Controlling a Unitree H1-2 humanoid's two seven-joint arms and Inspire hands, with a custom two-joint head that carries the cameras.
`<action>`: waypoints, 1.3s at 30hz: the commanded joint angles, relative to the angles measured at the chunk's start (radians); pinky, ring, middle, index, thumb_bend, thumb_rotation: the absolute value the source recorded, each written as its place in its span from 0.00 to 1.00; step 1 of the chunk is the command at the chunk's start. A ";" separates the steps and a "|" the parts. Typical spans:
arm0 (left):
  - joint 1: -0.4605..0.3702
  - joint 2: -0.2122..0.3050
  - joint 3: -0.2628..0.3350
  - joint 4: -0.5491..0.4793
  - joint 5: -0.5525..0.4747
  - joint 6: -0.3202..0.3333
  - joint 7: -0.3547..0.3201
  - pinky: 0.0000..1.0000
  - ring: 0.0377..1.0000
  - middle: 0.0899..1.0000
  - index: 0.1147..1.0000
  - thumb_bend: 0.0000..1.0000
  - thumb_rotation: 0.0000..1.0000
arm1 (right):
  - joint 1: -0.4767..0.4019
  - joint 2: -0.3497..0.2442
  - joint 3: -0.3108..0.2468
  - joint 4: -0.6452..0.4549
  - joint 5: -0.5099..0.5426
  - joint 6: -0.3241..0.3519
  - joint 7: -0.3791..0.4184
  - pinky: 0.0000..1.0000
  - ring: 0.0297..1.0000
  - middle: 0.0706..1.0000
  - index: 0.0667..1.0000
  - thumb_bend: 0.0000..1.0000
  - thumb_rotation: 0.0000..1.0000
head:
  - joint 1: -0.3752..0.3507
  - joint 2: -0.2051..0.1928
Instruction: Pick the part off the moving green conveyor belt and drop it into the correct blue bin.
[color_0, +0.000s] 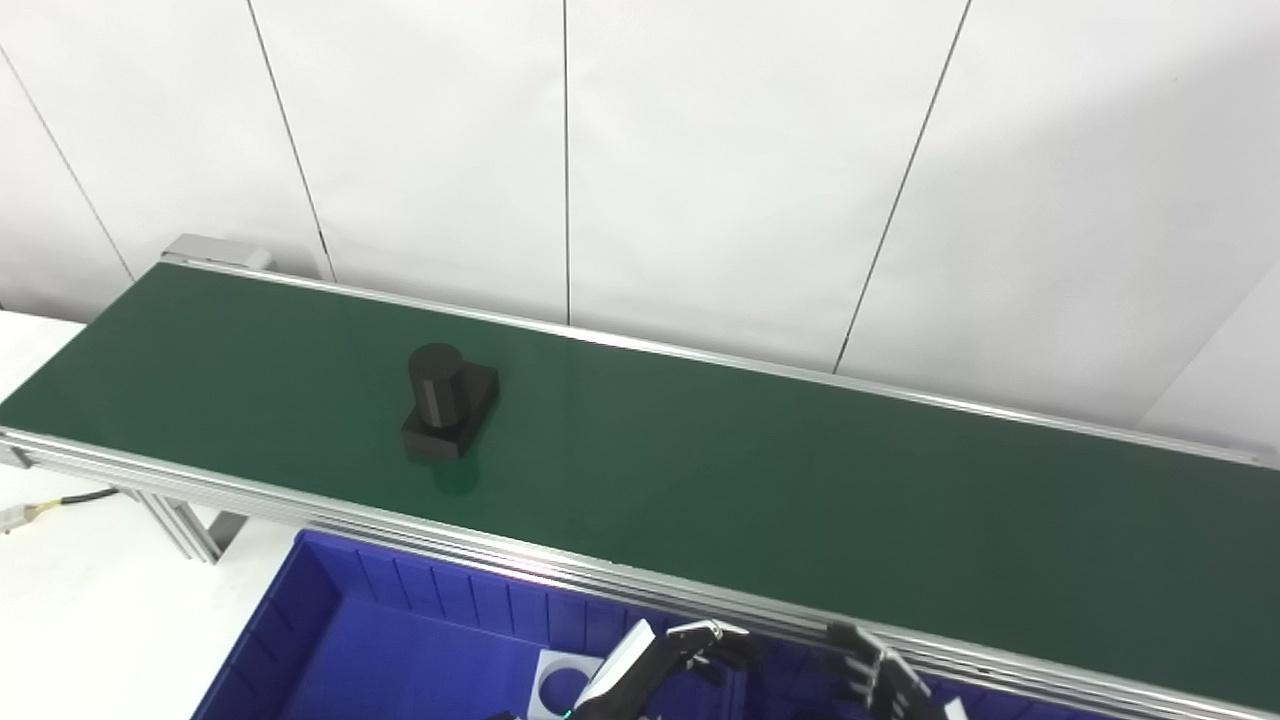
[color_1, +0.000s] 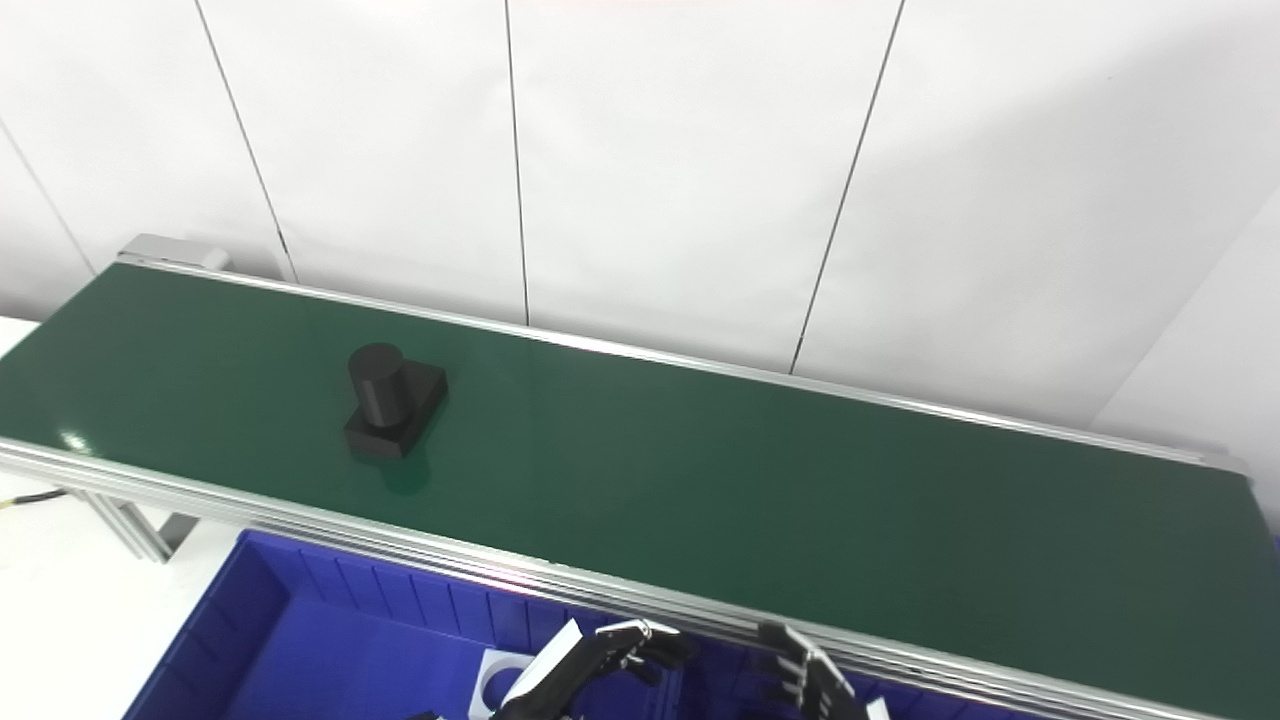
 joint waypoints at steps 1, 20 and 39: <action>-0.031 -0.003 -0.008 -0.018 -0.012 -0.039 0.028 0.65 0.72 0.73 0.68 0.84 0.12 | -0.006 0.017 -0.032 -0.053 0.031 -0.032 0.065 0.67 0.75 0.85 0.80 0.87 0.35 | 0.001 0.001; -0.057 -0.005 -0.060 0.012 -0.001 -0.039 0.096 0.64 0.71 0.72 0.68 0.85 0.12 | -0.123 0.124 -0.185 -0.179 0.068 -0.032 0.221 0.67 0.76 0.84 0.80 0.85 0.30 | 0.009 -0.020; -0.075 -0.024 -0.092 0.042 0.009 -0.039 0.130 0.66 0.72 0.73 0.68 0.87 0.12 | -0.317 0.124 -0.174 0.009 -0.005 -0.032 0.158 0.69 0.77 0.84 0.82 0.88 0.30 | 0.127 -0.026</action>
